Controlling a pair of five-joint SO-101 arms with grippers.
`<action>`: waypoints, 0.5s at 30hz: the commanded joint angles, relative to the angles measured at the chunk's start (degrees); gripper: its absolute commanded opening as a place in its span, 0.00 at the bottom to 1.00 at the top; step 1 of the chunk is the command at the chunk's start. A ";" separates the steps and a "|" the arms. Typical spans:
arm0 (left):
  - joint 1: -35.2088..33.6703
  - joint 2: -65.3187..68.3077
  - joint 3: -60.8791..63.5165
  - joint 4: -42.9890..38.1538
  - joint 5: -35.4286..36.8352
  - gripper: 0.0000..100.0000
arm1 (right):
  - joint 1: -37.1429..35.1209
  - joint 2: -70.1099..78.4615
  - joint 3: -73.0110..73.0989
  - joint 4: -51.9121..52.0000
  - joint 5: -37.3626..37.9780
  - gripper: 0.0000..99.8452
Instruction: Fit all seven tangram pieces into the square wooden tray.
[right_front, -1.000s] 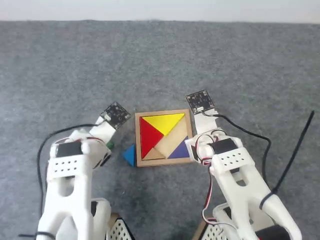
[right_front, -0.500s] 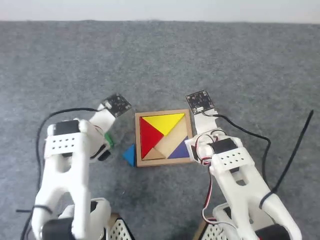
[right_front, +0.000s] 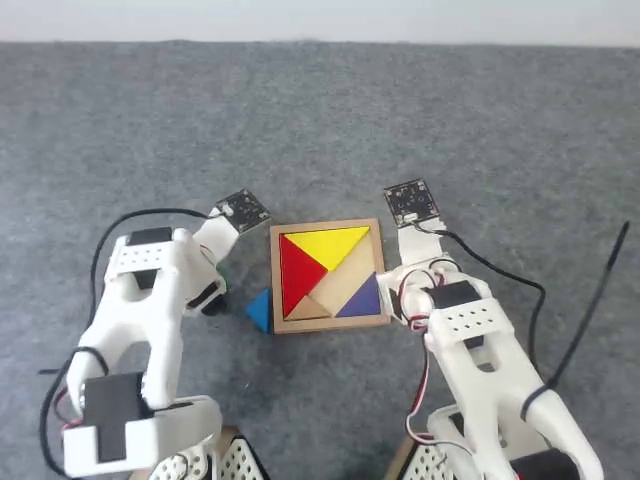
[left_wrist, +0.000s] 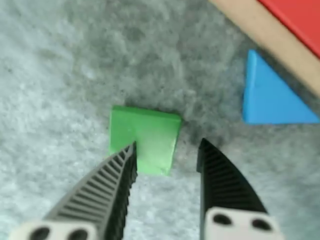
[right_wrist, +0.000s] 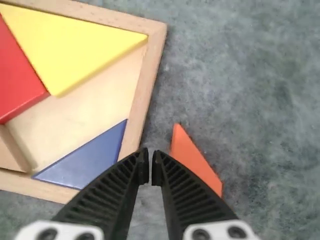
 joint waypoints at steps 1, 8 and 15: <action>0.09 -2.02 -2.51 -0.62 -4.92 0.20 | 0.84 -0.04 -0.70 -1.01 0.09 0.03; -3.08 -0.35 -6.64 -0.97 -13.10 0.20 | 0.84 0.04 -0.70 -1.01 0.09 0.03; -3.87 6.33 -11.21 -1.41 -13.71 0.20 | 0.84 0.04 -0.70 -1.01 0.09 0.03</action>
